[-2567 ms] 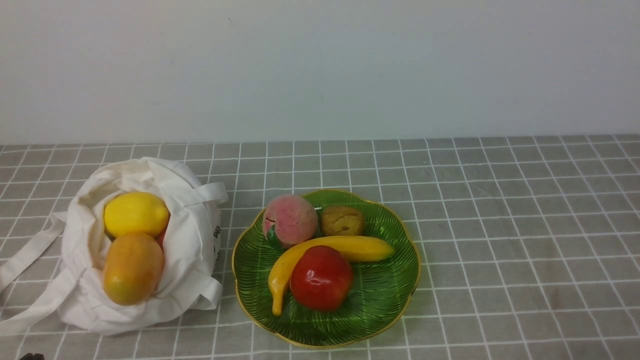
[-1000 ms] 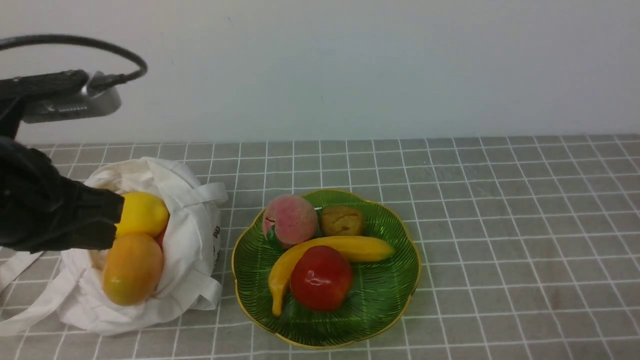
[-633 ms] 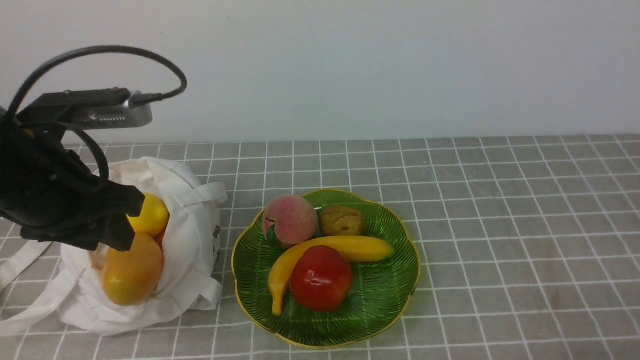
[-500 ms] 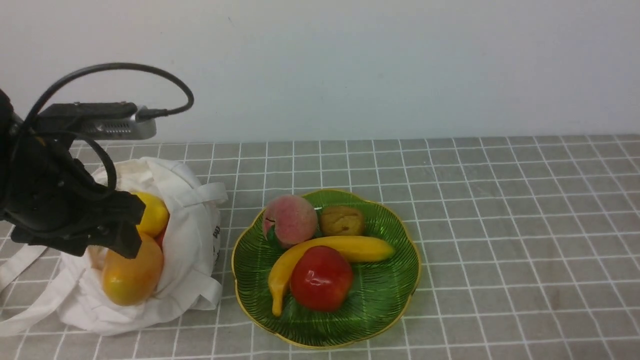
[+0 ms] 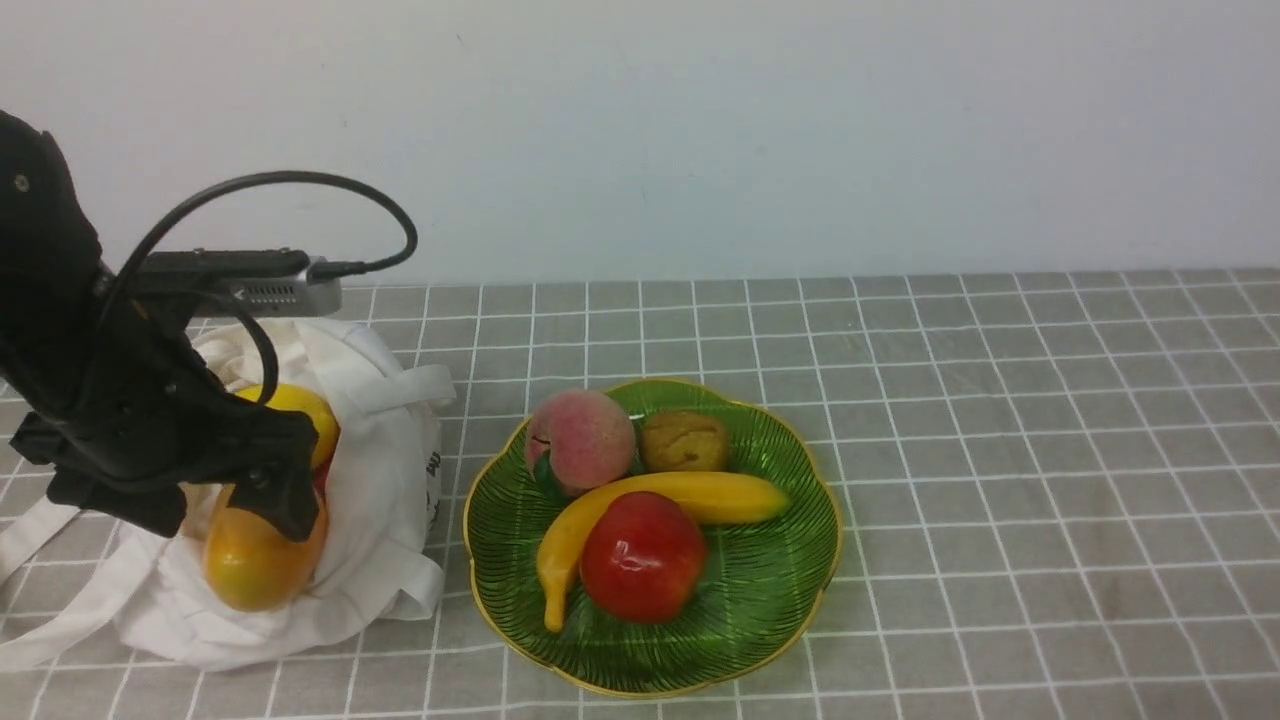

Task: Take the fruit out of the bag on the grey coffee tablecloth and place them on the plate.
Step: 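Reach into the cloth bag and grasp the fruit inside with the left gripper, then carry the mango from the white cloth bag to the fruit plate with the left gripper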

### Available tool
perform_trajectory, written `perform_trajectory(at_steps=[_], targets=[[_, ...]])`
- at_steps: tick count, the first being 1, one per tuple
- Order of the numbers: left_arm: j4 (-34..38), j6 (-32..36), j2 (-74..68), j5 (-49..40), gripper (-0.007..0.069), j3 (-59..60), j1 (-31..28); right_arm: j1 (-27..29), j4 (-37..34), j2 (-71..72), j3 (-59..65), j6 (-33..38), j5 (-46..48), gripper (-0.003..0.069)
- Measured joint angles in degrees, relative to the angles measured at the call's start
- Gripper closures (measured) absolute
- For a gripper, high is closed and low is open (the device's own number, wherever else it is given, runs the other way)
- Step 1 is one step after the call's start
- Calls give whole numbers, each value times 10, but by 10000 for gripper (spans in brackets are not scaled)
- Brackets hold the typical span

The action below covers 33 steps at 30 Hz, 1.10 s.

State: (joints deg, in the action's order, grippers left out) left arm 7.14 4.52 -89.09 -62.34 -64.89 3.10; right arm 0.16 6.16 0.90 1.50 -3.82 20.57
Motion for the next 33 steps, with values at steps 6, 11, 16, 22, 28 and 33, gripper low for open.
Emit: perform_trajectory(at_steps=[6, 11, 16, 22, 28, 33], targets=[[24, -3, -18, 12, 8, -1, 0, 0, 0, 0, 0, 0, 0, 673], [25, -3, -30, 7, 158, -1, 0, 0, 0, 0, 0, 0, 0, 673], [22, -8, -29, 4, 158, -3, 0, 0, 0, 0, 0, 0, 0, 673], [21, -8, -1, -54, 158, -35, 0, 0, 0, 0, 0, 0, 0, 673], [26, -8, 58, -75, 160, -91, 0, 0, 0, 0, 0, 0, 0, 673], [85, 7, 101, -81, 160, -108, 11, 0, 0, 0, 0, 0, 0, 673]])
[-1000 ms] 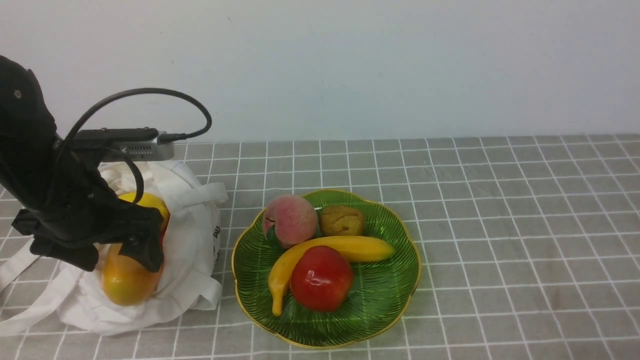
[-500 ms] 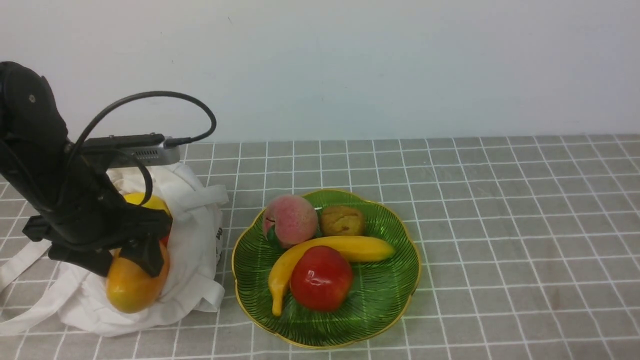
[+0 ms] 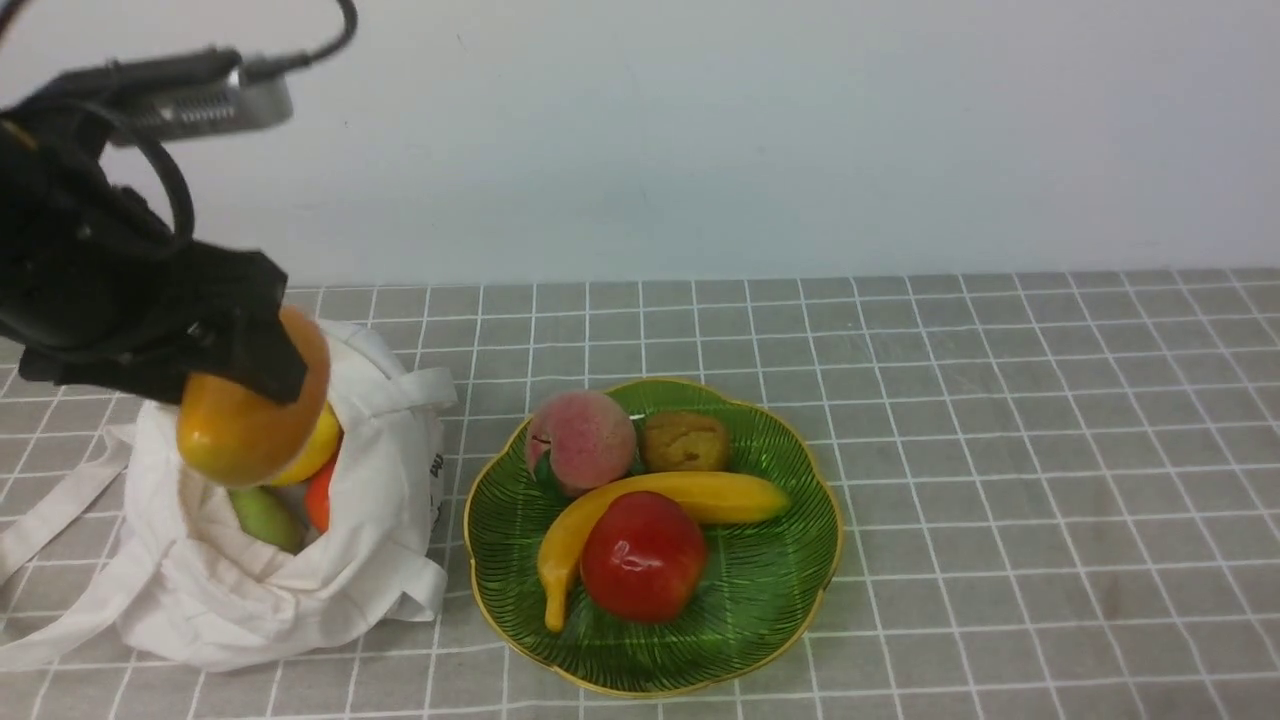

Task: Take the fruit out of the bag on the grey coffee tablecloth and place them on the plate.
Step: 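Carry the mango from the white cloth bag to the fruit plate with the left gripper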

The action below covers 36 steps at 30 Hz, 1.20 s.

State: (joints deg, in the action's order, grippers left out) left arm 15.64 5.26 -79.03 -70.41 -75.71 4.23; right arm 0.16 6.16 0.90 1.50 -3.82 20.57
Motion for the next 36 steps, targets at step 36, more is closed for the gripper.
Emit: perform_trajectory(at_steps=[36], targets=[[105, 138, -304, 332, 88, -10, 318, 0, 0, 0, 0, 0, 0, 673]])
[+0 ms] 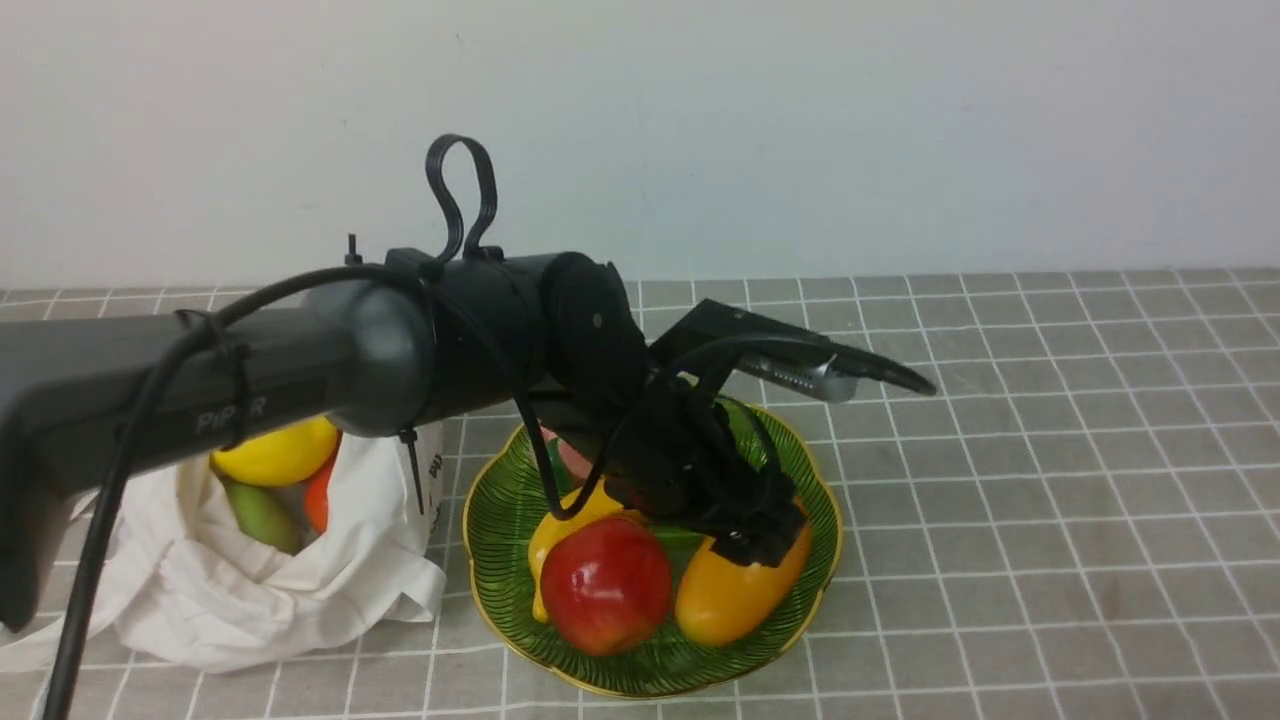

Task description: Take the fruit out of the bag on the grey coffee tablecloth and place them on the plate.

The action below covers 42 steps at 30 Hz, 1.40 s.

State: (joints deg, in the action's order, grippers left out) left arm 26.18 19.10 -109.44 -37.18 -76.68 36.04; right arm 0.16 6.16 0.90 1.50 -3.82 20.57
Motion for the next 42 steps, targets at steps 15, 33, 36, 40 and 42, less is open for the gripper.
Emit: perform_trajectory(at_steps=[15, 33, 36, 40, 42], targets=[[-68, -104, 111, -181, 574, -108, -12, 0, 0, 0, 0, 0, 0, 673], [-204, -195, 635, -41, 632, 128, -21, 0, 0, 0, 0, 0, 0, 673], [-202, -196, 711, 43, 632, 226, -21, 0, 0, 0, 0, 0, 0, 673], [-176, -198, 799, 109, 632, 336, -21, 0, 0, 0, 0, 0, 0, 673], [-170, -198, 829, 118, 632, 372, -21, 0, 0, 0, 0, 0, 0, 673]])
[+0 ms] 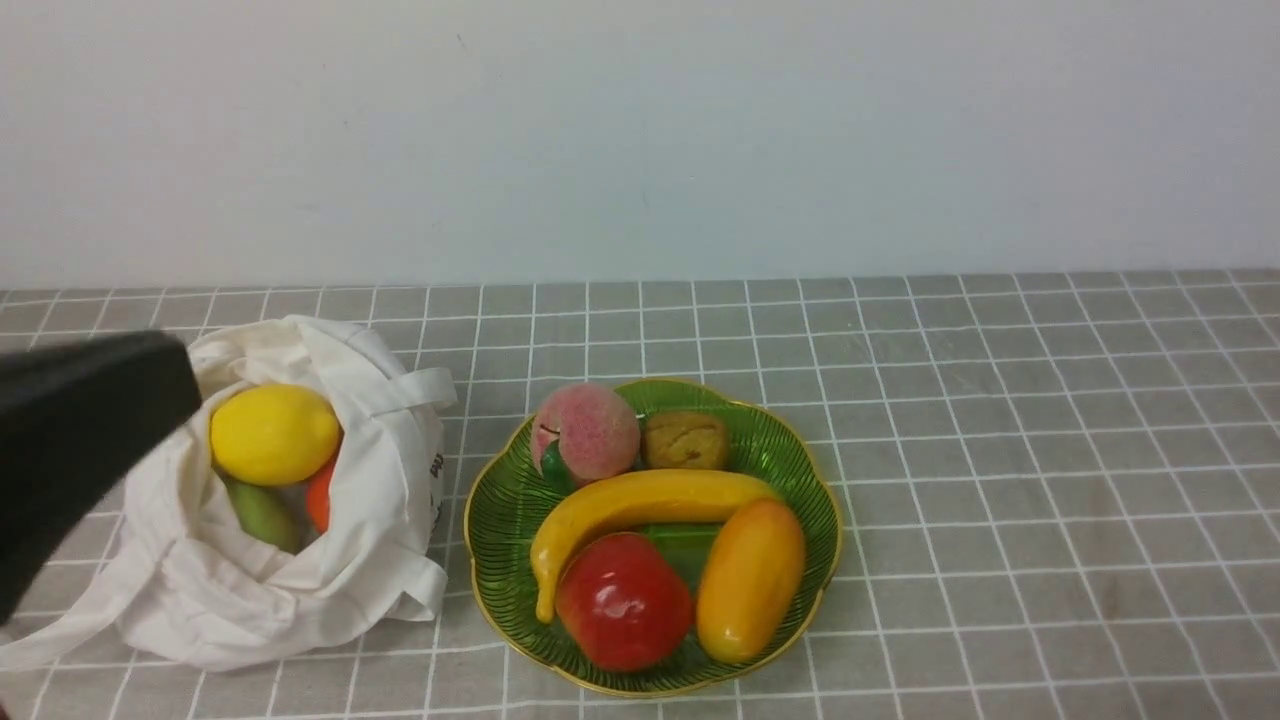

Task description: Take the fruit out of the bag on the grey coffee tablecloth and place them on the plate.

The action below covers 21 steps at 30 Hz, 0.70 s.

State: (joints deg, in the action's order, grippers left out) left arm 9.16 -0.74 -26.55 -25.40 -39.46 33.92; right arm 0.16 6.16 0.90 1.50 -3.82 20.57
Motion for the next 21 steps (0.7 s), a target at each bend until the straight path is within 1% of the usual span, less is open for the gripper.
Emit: perform_trajectory(at_steps=[7, 11, 15, 17, 18, 21], targets=[[0, 1, 53, 1, 632, 61, 0, 0, 0, 0, 0, 0, 0, 673], [-16, 1, 67, 0, 632, 65, 0, 0, 0, 0, 0, 0, 0, 673], [-57, 1, 72, 1, 632, 72, 0, 0, 0, 0, 0, 0, 0, 673], [-64, 4, 76, 2, 632, 80, -1, 0, 0, 0, 0, 0, 0, 673], [-69, 7, 81, 3, 632, 89, -4, 0, 0, 0, 0, 0, 0, 673], [-71, 7, 117, 21, 632, 153, -46, 0, 0, 0, 0, 0, 0, 673]])
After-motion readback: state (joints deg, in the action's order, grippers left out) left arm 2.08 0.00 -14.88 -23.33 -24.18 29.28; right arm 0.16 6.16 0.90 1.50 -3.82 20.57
